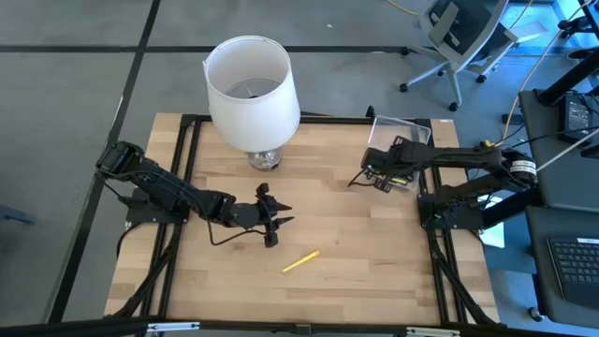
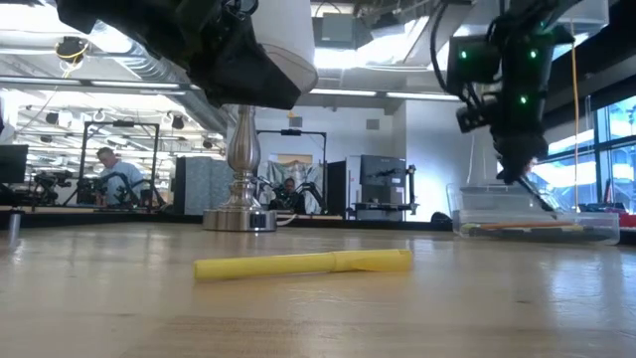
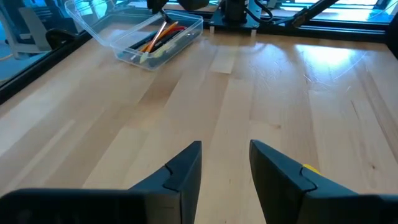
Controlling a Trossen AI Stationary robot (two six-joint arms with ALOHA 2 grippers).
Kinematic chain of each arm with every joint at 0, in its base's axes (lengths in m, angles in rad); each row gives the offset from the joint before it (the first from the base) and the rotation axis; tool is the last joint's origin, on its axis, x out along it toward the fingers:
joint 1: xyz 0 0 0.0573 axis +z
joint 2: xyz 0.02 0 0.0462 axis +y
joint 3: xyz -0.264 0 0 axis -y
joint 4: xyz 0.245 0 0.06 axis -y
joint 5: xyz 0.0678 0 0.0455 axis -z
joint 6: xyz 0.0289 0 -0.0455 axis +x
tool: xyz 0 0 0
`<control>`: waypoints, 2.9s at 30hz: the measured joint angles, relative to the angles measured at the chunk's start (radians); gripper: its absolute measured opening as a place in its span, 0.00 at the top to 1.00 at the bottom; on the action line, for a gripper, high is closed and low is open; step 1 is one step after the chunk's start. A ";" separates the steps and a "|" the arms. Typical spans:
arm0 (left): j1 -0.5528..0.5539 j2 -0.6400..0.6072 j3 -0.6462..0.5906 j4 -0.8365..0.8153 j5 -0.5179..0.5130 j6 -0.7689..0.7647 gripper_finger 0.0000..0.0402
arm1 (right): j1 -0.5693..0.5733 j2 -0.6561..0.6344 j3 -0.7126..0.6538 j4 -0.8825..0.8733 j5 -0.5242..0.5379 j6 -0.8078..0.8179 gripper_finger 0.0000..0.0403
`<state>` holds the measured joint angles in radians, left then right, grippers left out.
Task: Pick & place school supplies into a supply box
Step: Put the black pen into the transparent supply box, then put the yellow pen into the transparent supply box
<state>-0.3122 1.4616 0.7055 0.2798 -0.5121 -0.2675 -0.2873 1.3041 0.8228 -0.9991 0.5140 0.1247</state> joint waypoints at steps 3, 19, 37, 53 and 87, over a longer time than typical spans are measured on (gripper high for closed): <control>0.000 0.000 0.000 0.000 0.000 0.000 0.68 | -0.035 0.000 -0.043 0.014 0.001 -0.002 0.87; 0.000 0.136 -0.001 0.038 0.224 -0.091 0.67 | -0.064 0.006 -0.055 0.057 -0.019 -0.053 0.86; -0.001 0.250 0.000 0.233 0.339 -0.089 0.68 | -0.071 0.006 -0.073 0.148 -0.116 -0.010 0.82; -0.055 0.250 0.000 0.231 0.351 -0.080 0.67 | -0.083 0.035 -0.090 0.173 -0.151 -0.028 0.72; -0.092 0.546 0.571 -0.458 0.224 -0.191 0.65 | -0.083 0.037 -0.090 0.171 -0.150 -0.029 0.72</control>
<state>-0.4044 2.0076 1.2763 -0.1779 -0.2878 -0.4583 -0.3698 1.3407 0.7330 -0.8276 0.3641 0.0956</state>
